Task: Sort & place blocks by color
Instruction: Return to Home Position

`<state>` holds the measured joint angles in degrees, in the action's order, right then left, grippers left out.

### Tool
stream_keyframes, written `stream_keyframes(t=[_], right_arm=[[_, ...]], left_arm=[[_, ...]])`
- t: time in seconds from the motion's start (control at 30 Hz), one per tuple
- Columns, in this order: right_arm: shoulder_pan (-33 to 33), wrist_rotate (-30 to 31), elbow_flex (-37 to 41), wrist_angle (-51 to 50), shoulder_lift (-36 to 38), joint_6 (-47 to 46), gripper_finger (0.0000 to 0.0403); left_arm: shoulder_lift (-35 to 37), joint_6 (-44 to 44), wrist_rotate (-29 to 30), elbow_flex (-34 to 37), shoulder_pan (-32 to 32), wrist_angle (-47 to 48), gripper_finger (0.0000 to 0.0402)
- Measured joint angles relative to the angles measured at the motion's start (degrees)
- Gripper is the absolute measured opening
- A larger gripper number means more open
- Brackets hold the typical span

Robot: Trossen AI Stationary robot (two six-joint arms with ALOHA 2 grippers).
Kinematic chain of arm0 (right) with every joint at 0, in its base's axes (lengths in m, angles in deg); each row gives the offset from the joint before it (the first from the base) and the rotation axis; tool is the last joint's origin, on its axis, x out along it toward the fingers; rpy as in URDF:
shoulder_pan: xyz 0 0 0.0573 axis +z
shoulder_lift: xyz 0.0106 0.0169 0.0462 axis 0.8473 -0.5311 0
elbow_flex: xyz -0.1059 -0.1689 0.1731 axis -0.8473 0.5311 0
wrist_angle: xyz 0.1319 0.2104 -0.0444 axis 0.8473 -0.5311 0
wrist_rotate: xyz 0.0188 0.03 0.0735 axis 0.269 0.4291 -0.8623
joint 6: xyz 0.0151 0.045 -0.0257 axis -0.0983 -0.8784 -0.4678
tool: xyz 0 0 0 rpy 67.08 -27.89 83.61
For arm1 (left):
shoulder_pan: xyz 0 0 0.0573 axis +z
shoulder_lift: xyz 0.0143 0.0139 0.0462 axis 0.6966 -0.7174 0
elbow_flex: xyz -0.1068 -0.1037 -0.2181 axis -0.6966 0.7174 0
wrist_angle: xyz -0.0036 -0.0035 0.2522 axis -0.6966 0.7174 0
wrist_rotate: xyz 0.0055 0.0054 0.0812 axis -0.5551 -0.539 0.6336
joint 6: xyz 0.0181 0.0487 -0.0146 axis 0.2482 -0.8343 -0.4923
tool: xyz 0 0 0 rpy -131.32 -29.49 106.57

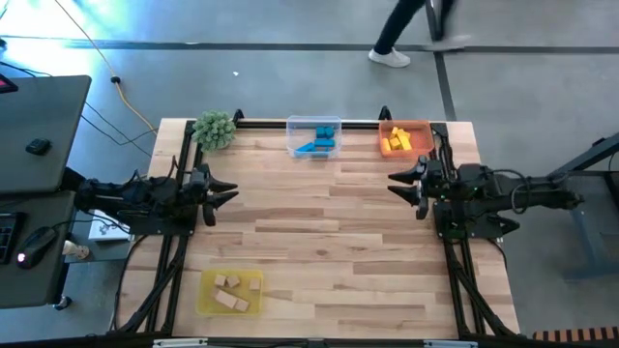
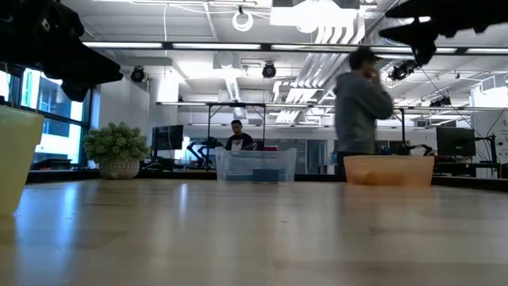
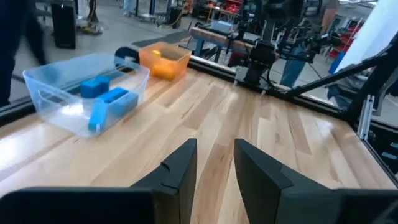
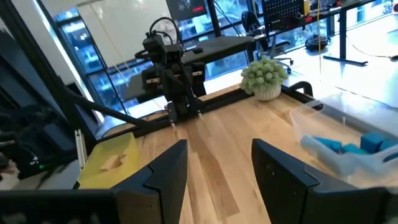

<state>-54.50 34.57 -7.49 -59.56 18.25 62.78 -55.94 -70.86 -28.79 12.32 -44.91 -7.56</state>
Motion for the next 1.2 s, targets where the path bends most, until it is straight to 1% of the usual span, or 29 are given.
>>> stream_keyframes(t=[0.1, 0.23, 0.33, 0.43, 0.53, 0.63, 0.83, 1.03, 1.2], right_arm=[[0.0, -0.5, 5.8, 3.4, 4.2, -1.0, 0.0167], [0.0, -1.0, 10.5, 5.2, 8.9, -1.0, 0.0167], [0.0, -1.0, 12.9, 5.4, 11.9, -0.7, 0.0167], [0.0, -1.0, 14.7, 5.5, 14.3, -0.1, 0.0167], [0.0, -1.1, 16.3, 5.3, 16.5, 0.5, 0.0167], [0.0, -1.1, 17.3, 4.4, 18.4, 0.5, 0.0167], [0.0, -1.5, 19.0, 3.2, 21.0, 0.5, 0.0167], [0.0, -1.6, 21.9, 3.1, 21.7, -1.0, 0.0167], [0.0, -2.4, 22.5, 3.6, 21.5, -1.5, 0.0167]], left_arm=[[0.0, 0.7, 0.6, 0.0, 0.0, 1.6, 0.0095], [0.0, 2.3, 3.6, 0.0, 0.0, 2.6, 0.0095], [0.0, 4.2, 6.2, 0.0, 0.0, 2.5, 0.0095], [0.0, 5.2, 7.4, 0.0, 0.0, 2.5, 0.0095], [0.0, 4.5, 7.6, 0.0, 0.0, 2.5, 0.0095], [0.0, 2.1, 7.7, 0.0, 0.0, 2.5, 0.0095], [0.0, -1.4, 7.7, 0.0, 0.0, 2.5, 0.0095], [0.0, -1.4, 7.6, 0.0, 0.0, 2.5, 0.0095], [0.0, -1.4, 7.5, 0.0, 0.0, 2.5, 0.0095]])
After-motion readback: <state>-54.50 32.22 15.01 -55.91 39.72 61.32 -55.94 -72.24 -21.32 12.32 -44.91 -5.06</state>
